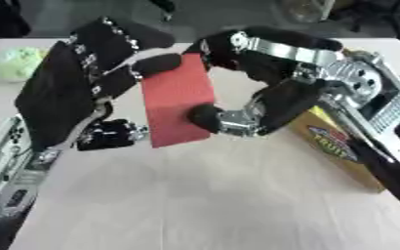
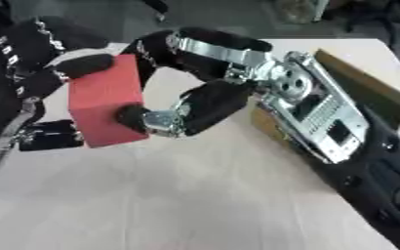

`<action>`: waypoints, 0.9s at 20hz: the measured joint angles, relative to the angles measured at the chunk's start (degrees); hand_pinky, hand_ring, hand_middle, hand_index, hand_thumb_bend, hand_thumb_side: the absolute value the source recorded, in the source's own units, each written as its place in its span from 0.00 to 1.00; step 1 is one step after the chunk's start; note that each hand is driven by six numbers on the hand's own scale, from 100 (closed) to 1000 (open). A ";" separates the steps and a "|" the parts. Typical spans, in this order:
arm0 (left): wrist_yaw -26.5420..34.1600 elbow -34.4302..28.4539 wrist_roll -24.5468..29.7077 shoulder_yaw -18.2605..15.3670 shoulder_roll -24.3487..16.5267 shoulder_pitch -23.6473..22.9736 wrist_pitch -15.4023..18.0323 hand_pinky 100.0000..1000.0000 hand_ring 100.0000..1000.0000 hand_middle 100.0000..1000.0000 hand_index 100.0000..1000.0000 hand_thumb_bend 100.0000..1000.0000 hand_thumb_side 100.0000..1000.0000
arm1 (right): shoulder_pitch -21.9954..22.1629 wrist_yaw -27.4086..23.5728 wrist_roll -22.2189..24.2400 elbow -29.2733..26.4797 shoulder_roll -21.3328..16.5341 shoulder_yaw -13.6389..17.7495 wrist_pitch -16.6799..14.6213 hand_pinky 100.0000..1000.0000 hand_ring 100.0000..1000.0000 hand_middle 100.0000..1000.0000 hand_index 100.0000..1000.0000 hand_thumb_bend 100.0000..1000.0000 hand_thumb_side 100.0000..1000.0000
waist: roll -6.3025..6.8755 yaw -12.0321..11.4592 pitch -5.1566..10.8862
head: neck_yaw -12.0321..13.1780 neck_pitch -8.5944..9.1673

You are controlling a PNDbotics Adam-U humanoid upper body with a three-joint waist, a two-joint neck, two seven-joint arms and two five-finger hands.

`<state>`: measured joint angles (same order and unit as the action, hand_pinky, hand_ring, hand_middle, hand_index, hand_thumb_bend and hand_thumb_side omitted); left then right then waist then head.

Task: Pick up the objects with one hand, pass them to the other hand, and then place them into the box on the other side of the table.

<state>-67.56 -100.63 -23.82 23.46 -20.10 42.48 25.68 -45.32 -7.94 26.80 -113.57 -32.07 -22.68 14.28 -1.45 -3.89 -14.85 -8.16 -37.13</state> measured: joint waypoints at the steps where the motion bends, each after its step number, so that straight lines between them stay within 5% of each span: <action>1: -0.26 0.00 -0.11 0.00 0.00 -0.03 -0.26 0.67 0.71 0.71 0.85 1.00 0.02 | 0.00 -0.02 -0.04 0.00 0.00 0.01 0.04 0.99 0.67 0.41 0.57 0.00 0.29 | 0.00 0.00 0.00 | 0.00 0.00; 18: -2.62 0.32 -4.37 -1.02 -0.81 -1.70 -5.92 0.68 0.72 0.73 0.87 1.00 0.00 | 1.03 -0.65 -0.61 -0.09 -0.56 0.74 -0.12 1.00 0.67 0.41 0.57 0.00 0.28 | 0.17 0.07 0.00 | -0.06 0.00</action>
<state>-70.18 -100.31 -28.19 22.45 -20.90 40.77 19.76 -44.29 -8.59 26.19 -113.66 -32.63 -21.94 14.16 -1.28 -3.82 -14.86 -8.21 -37.12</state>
